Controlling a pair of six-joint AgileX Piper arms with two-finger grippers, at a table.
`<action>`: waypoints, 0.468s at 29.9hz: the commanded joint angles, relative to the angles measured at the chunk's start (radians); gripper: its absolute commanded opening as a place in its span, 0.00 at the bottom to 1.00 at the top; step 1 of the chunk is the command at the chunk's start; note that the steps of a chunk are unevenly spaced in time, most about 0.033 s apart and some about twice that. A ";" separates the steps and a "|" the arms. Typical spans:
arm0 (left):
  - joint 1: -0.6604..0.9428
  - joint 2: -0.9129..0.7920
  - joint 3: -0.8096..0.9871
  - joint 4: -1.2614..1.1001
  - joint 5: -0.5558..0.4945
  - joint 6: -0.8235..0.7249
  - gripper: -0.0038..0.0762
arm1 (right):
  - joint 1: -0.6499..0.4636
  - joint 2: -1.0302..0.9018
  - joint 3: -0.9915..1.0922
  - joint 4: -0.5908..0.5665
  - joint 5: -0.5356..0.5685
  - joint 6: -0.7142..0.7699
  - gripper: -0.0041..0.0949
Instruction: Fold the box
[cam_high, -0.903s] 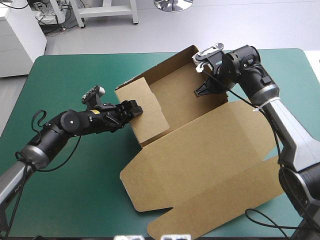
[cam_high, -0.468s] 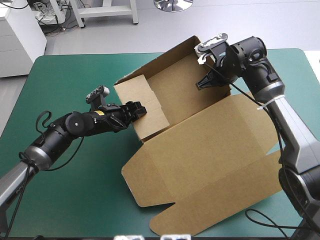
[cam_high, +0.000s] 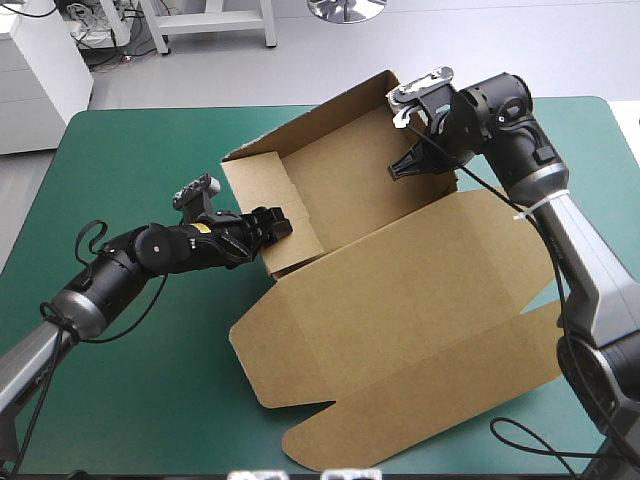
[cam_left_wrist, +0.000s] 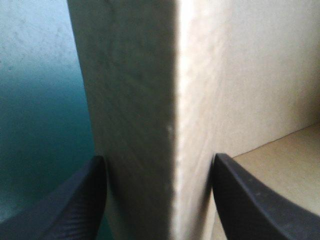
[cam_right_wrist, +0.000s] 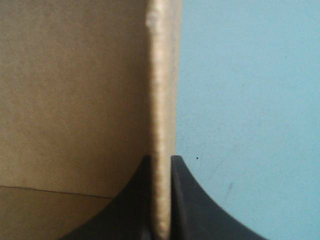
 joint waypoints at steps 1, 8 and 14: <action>-0.006 -0.012 -0.025 -0.023 -0.037 -0.014 0.60 | 0.004 -0.056 -0.038 0.011 -0.038 0.013 0.03; -0.006 -0.007 -0.025 -0.025 -0.083 -0.018 0.38 | 0.004 -0.056 -0.038 0.007 -0.038 0.013 0.03; -0.006 -0.007 -0.025 -0.031 -0.083 -0.037 0.04 | 0.004 -0.056 -0.038 0.002 -0.038 0.013 0.03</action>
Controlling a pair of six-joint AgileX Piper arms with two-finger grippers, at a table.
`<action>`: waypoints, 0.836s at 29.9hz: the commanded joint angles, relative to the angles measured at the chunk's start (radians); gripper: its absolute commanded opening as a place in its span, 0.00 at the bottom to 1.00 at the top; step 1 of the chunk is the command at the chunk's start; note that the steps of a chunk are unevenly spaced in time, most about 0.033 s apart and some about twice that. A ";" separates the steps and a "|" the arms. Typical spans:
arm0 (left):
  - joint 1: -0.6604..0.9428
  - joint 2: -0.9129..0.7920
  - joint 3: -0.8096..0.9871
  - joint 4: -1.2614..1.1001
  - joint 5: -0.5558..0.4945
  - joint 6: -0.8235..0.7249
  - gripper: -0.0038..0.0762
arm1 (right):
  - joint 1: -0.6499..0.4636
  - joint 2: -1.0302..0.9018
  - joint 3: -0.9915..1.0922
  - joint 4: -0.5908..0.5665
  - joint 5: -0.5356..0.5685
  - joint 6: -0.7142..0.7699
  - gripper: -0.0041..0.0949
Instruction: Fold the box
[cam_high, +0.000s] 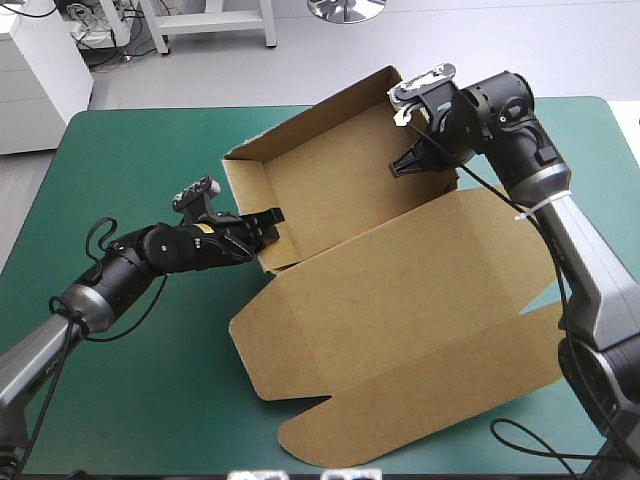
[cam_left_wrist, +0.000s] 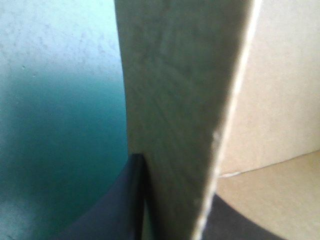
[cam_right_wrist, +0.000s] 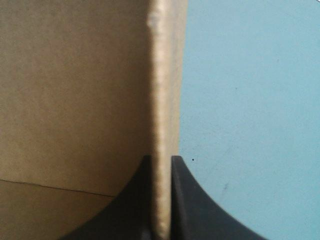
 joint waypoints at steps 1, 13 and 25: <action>-0.007 -0.040 -0.033 -0.066 -0.052 -0.005 0.04 | 0.002 -0.051 -0.032 0.017 -0.038 0.006 0.03; -0.007 -0.040 -0.071 0.055 0.006 -0.004 0.04 | 0.002 -0.051 -0.032 0.010 -0.028 0.060 0.03; -0.007 0.083 -0.413 0.552 0.459 -0.215 0.04 | 0.002 -0.049 -0.002 0.032 0.013 0.195 0.03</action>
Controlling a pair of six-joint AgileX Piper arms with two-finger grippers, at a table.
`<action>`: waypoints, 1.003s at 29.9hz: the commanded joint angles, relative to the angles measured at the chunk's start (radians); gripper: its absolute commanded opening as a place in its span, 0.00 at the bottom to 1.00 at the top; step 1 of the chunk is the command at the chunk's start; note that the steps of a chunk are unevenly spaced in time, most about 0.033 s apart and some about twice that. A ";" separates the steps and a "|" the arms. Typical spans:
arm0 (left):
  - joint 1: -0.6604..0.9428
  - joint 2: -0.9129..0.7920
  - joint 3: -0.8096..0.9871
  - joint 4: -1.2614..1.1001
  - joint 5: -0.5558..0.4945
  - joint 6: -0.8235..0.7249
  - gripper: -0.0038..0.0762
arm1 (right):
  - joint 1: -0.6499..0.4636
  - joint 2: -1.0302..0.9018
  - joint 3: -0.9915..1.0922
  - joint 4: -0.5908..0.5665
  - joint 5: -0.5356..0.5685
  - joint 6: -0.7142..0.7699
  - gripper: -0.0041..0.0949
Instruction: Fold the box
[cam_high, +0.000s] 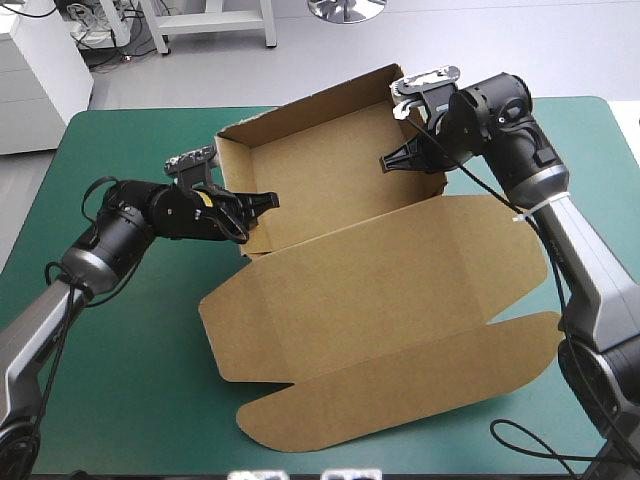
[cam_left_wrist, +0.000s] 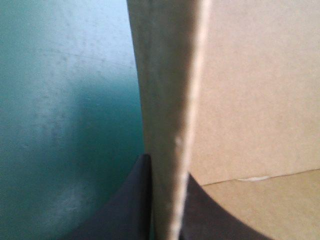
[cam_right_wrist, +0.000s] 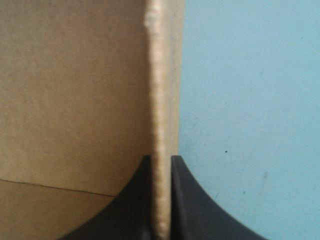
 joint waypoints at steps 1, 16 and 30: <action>-0.007 0.010 -0.131 0.119 0.137 -0.007 0.04 | -0.004 -0.046 0.007 -0.007 0.010 0.036 0.03; -0.007 0.264 -0.268 0.189 0.382 -0.007 0.04 | -0.066 -0.010 0.302 0.069 -0.082 0.034 0.03; -0.007 0.336 -0.268 0.203 0.355 0.002 0.04 | -0.084 0.168 0.303 0.136 -0.059 0.013 0.03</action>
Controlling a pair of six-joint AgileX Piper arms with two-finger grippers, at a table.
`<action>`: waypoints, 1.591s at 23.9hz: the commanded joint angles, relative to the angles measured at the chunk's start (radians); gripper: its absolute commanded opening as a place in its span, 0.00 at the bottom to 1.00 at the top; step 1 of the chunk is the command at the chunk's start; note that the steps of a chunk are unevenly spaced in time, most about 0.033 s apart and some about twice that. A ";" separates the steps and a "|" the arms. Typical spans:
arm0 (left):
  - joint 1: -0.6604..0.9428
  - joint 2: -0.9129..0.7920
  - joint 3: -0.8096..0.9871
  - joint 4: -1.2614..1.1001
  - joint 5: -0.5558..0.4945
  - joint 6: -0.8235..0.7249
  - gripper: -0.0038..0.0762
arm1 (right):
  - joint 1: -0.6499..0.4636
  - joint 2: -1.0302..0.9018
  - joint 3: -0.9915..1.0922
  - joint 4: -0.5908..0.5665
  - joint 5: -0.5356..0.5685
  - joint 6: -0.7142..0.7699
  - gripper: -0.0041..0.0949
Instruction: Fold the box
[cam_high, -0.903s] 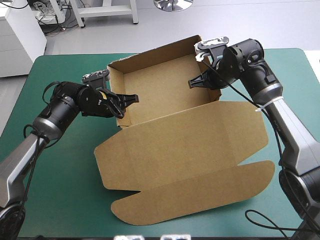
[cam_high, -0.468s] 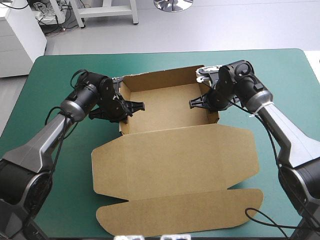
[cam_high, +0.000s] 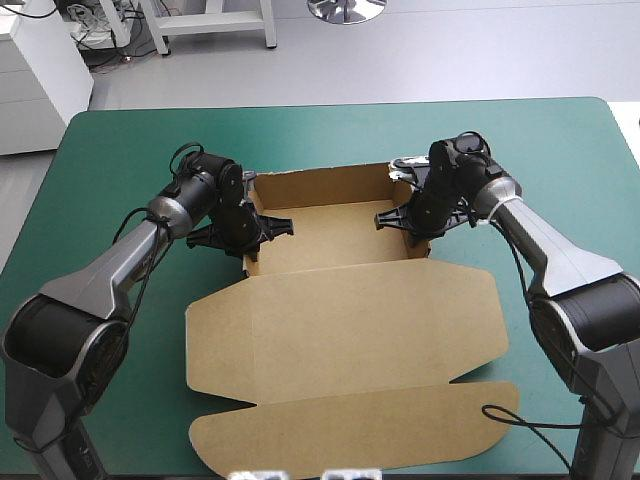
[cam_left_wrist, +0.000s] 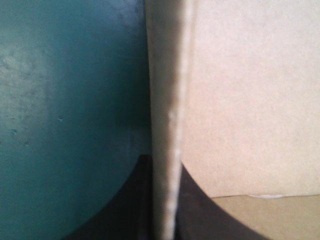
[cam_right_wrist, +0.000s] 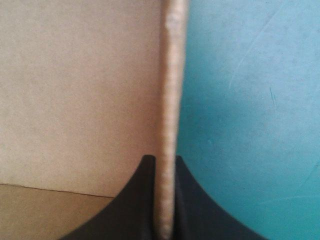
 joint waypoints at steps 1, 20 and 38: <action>0.005 -0.037 -0.027 0.079 -0.001 0.011 0.04 | -0.013 -0.016 -0.009 -0.056 0.021 -0.022 0.03; 0.005 -0.023 -0.179 0.232 0.120 0.119 0.71 | -0.049 -0.016 -0.137 0.066 0.091 -0.080 0.87; 0.005 -0.059 -0.260 0.161 0.120 0.119 0.57 | -0.049 -0.060 -0.250 0.117 0.094 -0.073 0.87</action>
